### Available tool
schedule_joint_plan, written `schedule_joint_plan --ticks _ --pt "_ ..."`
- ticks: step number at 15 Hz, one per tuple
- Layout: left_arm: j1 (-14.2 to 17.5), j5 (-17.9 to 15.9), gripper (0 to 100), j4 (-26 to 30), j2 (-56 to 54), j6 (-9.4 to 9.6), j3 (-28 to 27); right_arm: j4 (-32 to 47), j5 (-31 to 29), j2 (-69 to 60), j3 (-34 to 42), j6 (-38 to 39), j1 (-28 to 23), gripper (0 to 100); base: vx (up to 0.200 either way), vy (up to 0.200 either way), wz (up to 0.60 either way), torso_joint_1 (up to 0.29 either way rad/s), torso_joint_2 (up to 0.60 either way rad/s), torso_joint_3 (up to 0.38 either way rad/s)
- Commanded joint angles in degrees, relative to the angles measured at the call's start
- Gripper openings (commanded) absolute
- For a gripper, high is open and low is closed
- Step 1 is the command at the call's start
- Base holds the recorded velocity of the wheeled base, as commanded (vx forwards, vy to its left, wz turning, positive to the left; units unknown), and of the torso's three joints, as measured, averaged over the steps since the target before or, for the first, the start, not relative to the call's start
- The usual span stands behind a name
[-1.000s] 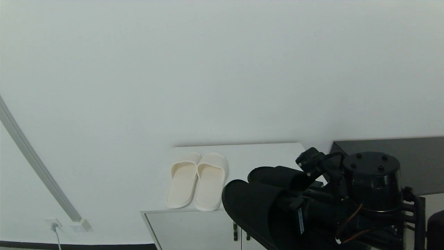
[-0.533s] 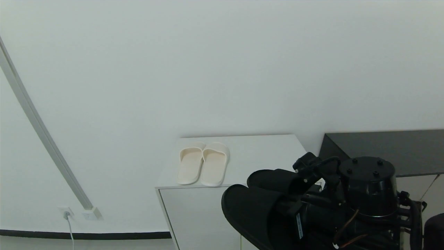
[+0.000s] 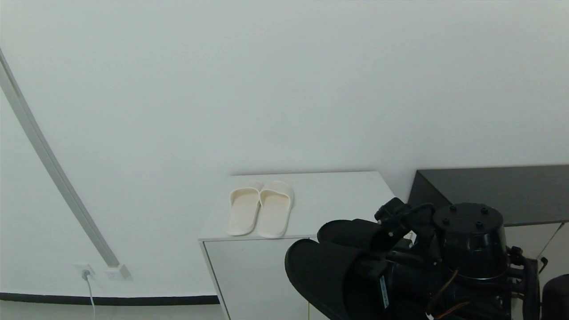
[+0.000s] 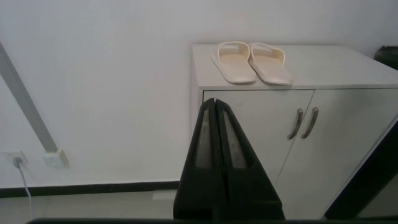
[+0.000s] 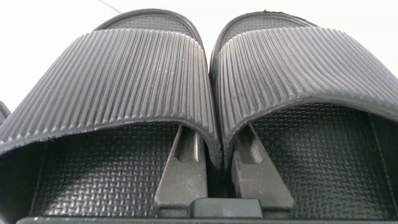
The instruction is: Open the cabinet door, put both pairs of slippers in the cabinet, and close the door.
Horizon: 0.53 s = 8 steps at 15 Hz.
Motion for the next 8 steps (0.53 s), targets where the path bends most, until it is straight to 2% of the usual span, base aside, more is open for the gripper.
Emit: schedule_joint_plan --ticks 1,6,7,8 --pt "0.04 0.09 0 0.0 0.07 0.01 0.0 -0.03 0.08 0.2 0.33 -0.01 0.02 0 0.0 0.0 0.0 0.0 0.0 0.0" --pt "0.04 -0.09 0 0.09 0.07 -0.08 -0.09 -2.14 -0.1 0.02 1.83 -0.01 0.02 0 0.0 0.0 0.0 0.0 0.0 0.0" --pt "0.04 -0.09 100 0.09 0.07 -0.08 -0.09 -2.49 -0.1 0.11 1.92 -0.01 0.02 0 0.0 0.0 0.0 0.0 0.0 0.0" --pt "0.04 0.0 100 0.09 0.07 -0.08 -0.09 -2.49 -0.18 0.02 2.0 -0.1 0.02 0 0.0 0.0 0.0 0.0 0.0 0.0"
